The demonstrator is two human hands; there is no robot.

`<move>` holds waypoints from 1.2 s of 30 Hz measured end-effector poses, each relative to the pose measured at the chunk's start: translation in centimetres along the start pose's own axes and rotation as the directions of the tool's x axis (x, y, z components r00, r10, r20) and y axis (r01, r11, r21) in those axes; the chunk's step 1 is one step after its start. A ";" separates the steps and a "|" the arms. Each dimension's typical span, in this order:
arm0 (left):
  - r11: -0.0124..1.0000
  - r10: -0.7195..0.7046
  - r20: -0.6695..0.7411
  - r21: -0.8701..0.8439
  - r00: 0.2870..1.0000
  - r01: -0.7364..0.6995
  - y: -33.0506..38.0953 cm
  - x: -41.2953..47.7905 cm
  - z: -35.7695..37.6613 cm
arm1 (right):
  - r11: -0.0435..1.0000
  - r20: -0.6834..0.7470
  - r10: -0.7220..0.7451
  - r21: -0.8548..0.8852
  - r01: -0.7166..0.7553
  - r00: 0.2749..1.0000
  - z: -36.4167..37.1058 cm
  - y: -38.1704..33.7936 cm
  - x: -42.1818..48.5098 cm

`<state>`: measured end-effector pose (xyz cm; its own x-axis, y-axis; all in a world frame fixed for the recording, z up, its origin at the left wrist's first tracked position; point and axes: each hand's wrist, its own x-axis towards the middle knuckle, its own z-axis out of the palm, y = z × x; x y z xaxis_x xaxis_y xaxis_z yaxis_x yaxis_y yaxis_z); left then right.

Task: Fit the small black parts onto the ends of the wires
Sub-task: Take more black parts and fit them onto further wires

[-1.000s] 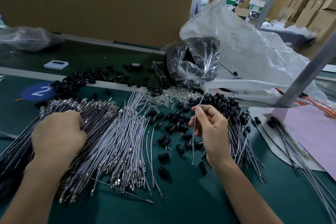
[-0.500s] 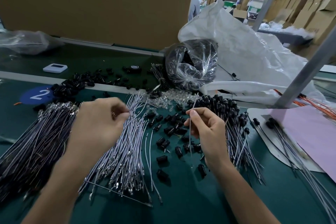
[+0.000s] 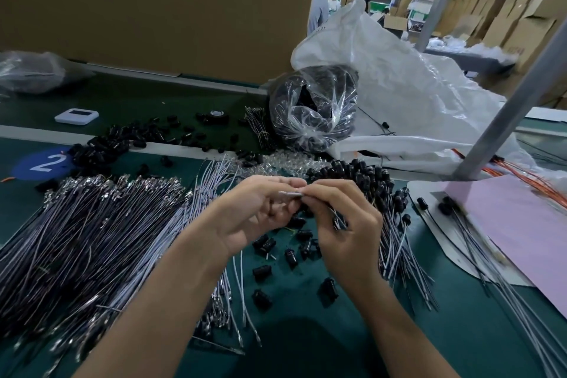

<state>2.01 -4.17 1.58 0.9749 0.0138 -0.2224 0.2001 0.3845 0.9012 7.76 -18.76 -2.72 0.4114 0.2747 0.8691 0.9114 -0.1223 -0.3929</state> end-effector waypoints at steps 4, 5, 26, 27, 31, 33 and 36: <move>0.985 -0.050 0.162 -0.153 0.986 0.075 -0.1 0.4 0.3 | 0.999 -0.033 0.037 0.036 -0.036 0.999 -0.2 0.0 0.1; 0.982 -0.054 0.179 -0.169 0.982 0.085 -0.1 0.5 0.3 | 0.998 -0.035 0.043 0.047 -0.041 0.998 -0.3 0.0 0.1; 0.124 0.146 -0.063 0.991 0.987 0.045 -3.9 -2.9 -2.5 | 0.957 0.031 0.270 -0.114 -0.265 0.962 -0.3 0.7 0.4; 0.104 0.143 -0.054 0.994 0.988 0.039 -4.0 -2.8 -2.5 | 0.957 0.038 0.273 -0.112 -0.267 0.961 -0.3 0.6 0.4; 0.018 0.113 0.004 1.000 0.994 -0.006 -3.6 -2.3 -2.5 | 0.931 0.070 0.362 -0.075 -0.357 0.930 -0.5 0.7 0.5; -0.002 0.076 0.035 0.999 0.997 -0.035 -3.3 -2.3 -2.5 | 0.904 0.092 0.427 -0.058 -0.423 0.900 -0.5 0.8 0.5; -0.030 0.056 0.093 0.995 0.994 -0.091 -3.5 -2.5 -2.7 | 0.878 0.105 0.478 -0.046 -0.476 0.872 -0.6 1.1 0.4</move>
<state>-1.38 -3.10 -2.02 0.9894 -0.0502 -0.1362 0.0027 -0.9316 0.3635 8.92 -19.32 -2.59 0.7944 0.2811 0.5385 0.6047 -0.2822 -0.7448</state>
